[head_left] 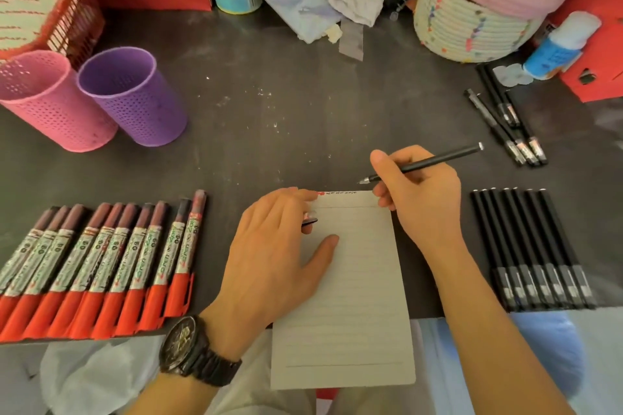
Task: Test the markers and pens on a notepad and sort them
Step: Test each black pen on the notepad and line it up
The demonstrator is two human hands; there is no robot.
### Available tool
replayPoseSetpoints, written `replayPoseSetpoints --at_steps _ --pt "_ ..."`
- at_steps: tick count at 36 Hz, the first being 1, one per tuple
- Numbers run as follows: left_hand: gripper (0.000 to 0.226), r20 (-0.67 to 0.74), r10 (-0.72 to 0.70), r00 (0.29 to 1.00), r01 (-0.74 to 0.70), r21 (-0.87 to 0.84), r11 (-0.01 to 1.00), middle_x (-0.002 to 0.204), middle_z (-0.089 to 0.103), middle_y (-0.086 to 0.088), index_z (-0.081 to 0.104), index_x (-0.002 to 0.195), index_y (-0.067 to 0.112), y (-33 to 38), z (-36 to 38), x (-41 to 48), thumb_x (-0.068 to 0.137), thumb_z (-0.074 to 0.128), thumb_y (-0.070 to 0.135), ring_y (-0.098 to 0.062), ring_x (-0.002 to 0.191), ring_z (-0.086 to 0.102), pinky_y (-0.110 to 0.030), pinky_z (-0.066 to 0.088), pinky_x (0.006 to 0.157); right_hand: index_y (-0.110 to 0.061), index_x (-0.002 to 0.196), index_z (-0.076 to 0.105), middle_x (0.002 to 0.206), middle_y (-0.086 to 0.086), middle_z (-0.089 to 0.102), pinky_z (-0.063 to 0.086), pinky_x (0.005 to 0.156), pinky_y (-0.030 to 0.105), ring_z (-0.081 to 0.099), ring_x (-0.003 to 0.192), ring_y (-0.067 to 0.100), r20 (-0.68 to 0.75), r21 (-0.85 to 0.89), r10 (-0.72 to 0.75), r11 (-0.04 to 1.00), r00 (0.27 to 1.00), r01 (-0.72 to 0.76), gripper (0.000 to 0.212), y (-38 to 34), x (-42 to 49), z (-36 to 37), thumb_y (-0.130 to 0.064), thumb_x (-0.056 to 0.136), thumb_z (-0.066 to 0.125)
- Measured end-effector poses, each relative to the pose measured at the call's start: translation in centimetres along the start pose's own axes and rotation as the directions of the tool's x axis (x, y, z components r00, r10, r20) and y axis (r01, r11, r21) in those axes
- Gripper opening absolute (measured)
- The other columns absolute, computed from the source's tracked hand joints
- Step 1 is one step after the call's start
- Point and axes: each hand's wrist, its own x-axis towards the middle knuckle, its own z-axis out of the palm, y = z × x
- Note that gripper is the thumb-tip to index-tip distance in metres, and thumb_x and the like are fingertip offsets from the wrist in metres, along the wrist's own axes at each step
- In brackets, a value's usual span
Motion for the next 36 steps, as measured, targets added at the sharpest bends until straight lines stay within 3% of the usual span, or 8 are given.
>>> replayPoseSetpoints --at_steps 4,8,11,15,19,23,28,36 --pt "0.033 0.019 0.117 0.993 -0.117 0.034 0.993 0.113 0.061 0.011 0.055 0.112 0.019 1.4 -0.4 0.7 0.09 0.061 0.043 -0.015 0.11 0.055 -0.03 0.04 0.093 -0.021 0.076 0.064 0.06 -0.003 0.07 0.052 0.056 0.021 0.065 0.05 0.012 -0.023 -0.003 0.0 1.0 1.0 0.0 0.026 -0.1 -0.1 -0.1 -0.04 0.091 0.071" --pt "0.028 0.094 0.208 0.974 -0.216 0.084 0.973 0.114 0.066 0.008 0.045 0.103 0.027 3.4 0.3 2.0 0.092 0.048 0.052 -0.012 0.098 0.06 -0.027 0.048 0.08 -0.025 0.07 0.062 0.056 -0.003 0.067 0.049 0.059 0.026 0.061 0.047 0.01 -0.061 -0.008 -0.001 1.0 0.998 0.0 0.029 0.2 -0.1 -0.1 -0.044 0.089 0.072" --pt "0.026 0.142 0.231 0.963 -0.245 0.091 0.965 0.113 0.066 0.008 0.053 0.104 0.024 3.7 1.6 2.3 0.093 0.052 0.048 -0.014 0.094 0.058 -0.029 0.049 0.076 -0.026 0.069 0.063 0.053 -0.006 0.065 0.049 0.063 0.028 0.061 0.05 0.009 -0.069 -0.036 -0.021 0.999 0.997 0.019 0.028 0.4 0.0 0.0 -0.044 0.088 0.074" --pt "0.02 0.124 0.23 0.965 -0.238 0.059 0.969 0.126 0.064 0.007 0.052 0.095 0.023 3.1 2.6 2.0 0.095 0.053 0.042 -0.016 0.1 0.051 -0.032 0.044 0.078 -0.026 0.069 0.062 0.053 -0.007 0.065 0.051 0.064 0.031 0.064 0.053 0.011 -0.064 -0.058 -0.033 0.998 0.997 0.03 0.027 0.5 0.0 0.1 -0.041 0.089 0.074" --pt "0.017 0.115 0.225 0.967 -0.231 0.042 0.972 0.125 0.065 0.007 0.051 0.094 0.023 3.0 2.6 1.8 0.095 0.053 0.04 -0.016 0.099 0.052 -0.033 0.046 0.077 -0.025 0.068 0.062 0.054 -0.009 0.066 0.049 0.061 0.019 0.064 0.054 0.008 -0.046 -0.092 -0.042 0.995 0.998 0.037 0.028 0.5 -0.1 0.1 -0.038 0.089 0.074" --pt "0.013 0.089 0.208 0.974 -0.21 0.009 0.978 0.119 0.068 0.006 0.055 0.094 0.021 3.0 2.3 1.8 0.093 0.055 0.034 -0.016 0.097 0.055 -0.032 0.048 0.075 -0.025 0.067 0.062 0.054 -0.009 0.066 0.048 0.059 0.014 0.063 0.052 0.007 -0.048 -0.108 -0.039 0.994 0.998 0.033 0.028 0.4 0.0 0.3 -0.035 0.09 0.074" --pt "0.028 0.052 0.175 0.983 -0.175 -0.003 0.985 0.1 0.068 0.006 0.066 0.113 0.015 2.9 2.4 1.7 0.091 0.057 0.031 -0.014 0.094 0.055 -0.031 0.05 0.071 -0.025 0.068 0.062 0.054 -0.008 0.067 0.047 0.056 0.014 0.06 0.048 0.007 -0.038 -0.123 -0.045 0.992 0.998 0.04 0.025 0.5 0.0 0.3 -0.032 0.09 0.073" --pt "0.03 0.053 0.177 0.983 -0.176 -0.021 0.984 0.098 0.067 0.006 0.066 0.109 0.016 2.8 2.3 1.9 0.089 0.05 0.031 -0.012 0.093 0.053 -0.029 0.049 0.069 -0.027 0.066 0.062 0.054 -0.008 0.066 0.046 0.053 0.011 0.059 0.045 0.005 -0.024 -0.109 -0.058 0.993 0.998 0.055 0.027 0.2 -0.1 0.3 -0.026 0.091 0.073"
